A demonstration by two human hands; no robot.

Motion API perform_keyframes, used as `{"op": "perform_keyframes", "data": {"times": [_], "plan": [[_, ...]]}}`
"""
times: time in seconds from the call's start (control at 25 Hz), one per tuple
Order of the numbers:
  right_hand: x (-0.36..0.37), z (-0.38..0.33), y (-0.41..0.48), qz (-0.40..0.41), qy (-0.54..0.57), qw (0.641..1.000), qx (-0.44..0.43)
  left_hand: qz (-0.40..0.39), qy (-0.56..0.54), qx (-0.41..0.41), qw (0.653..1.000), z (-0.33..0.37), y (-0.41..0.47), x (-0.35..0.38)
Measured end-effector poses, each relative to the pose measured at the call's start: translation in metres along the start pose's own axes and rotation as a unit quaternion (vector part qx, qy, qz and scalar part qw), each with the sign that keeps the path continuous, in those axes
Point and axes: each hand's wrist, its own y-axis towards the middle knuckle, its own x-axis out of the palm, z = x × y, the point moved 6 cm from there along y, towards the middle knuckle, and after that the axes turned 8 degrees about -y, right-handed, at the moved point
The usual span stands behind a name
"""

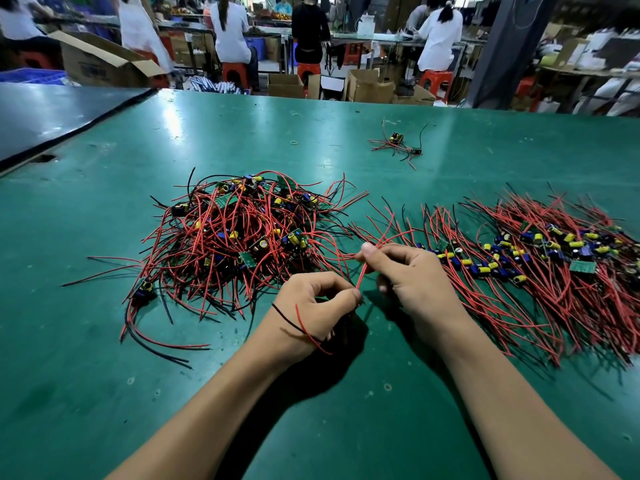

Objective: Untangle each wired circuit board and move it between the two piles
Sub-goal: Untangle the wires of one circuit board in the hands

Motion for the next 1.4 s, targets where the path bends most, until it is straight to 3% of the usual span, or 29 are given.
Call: {"op": "perform_keyframes", "data": {"times": [0.16,0.32,0.44,0.56,0.68,0.76,1.0,1.16,1.4], "plan": [[0.004,0.006,0.002,0.012,0.197,0.974,0.11,-0.009,0.005,0.001,1.0,-0.001,0.0,0.002],[0.009,0.012,0.002,-0.007,0.22,0.96,0.172,-0.016,0.025,0.008,1.0,-0.003,-0.002,0.004],[0.006,0.008,0.003,0.0,0.162,0.98,0.12,-0.017,0.027,0.016,0.999,-0.002,-0.003,0.005],[0.011,0.001,-0.001,-0.045,0.121,0.99,0.053,-0.014,0.012,0.025,1.0,0.002,-0.003,0.005],[0.023,-0.001,-0.008,-0.142,0.102,0.984,0.021,0.014,-0.102,-0.019,0.995,-0.001,-0.003,0.0],[0.023,-0.002,-0.009,-0.158,0.08,0.984,0.012,0.008,-0.159,-0.043,0.986,0.0,-0.004,0.001],[0.008,0.0,0.0,-0.07,0.087,0.994,0.011,-0.074,-0.232,-0.115,0.963,0.001,-0.008,0.01],[-0.006,0.002,0.007,-0.008,0.205,0.978,0.02,-0.088,-0.221,-0.135,0.962,-0.001,-0.011,0.012],[-0.008,0.002,0.006,-0.009,0.275,0.957,0.094,-0.082,-0.193,-0.131,0.969,-0.002,-0.01,0.012]]}}
